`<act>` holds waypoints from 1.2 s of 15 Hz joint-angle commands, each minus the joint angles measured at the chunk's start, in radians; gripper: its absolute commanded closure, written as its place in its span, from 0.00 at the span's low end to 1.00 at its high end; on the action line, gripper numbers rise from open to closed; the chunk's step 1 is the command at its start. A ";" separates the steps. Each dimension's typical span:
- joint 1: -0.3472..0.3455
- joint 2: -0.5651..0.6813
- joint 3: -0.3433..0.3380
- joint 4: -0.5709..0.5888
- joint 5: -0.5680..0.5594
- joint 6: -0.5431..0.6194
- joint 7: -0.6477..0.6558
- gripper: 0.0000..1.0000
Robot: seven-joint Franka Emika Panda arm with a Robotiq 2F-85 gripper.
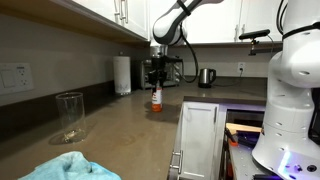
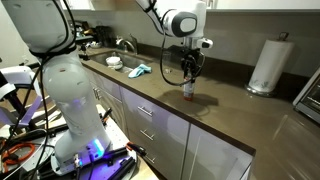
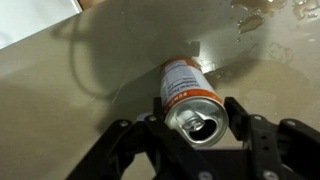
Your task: Slide the can to the right
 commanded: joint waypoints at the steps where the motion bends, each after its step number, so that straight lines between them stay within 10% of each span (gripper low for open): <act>1: -0.025 -0.006 -0.006 0.011 -0.030 -0.025 -0.035 0.62; 5: -0.032 -0.005 -0.013 0.011 -0.044 -0.023 -0.040 0.57; 6: -0.032 -0.005 -0.014 0.011 -0.047 -0.021 -0.040 0.27; 8: -0.032 -0.004 -0.016 0.009 -0.051 -0.016 -0.040 0.06; 18: 0.002 -0.063 0.029 -0.014 -0.064 -0.014 -0.026 0.00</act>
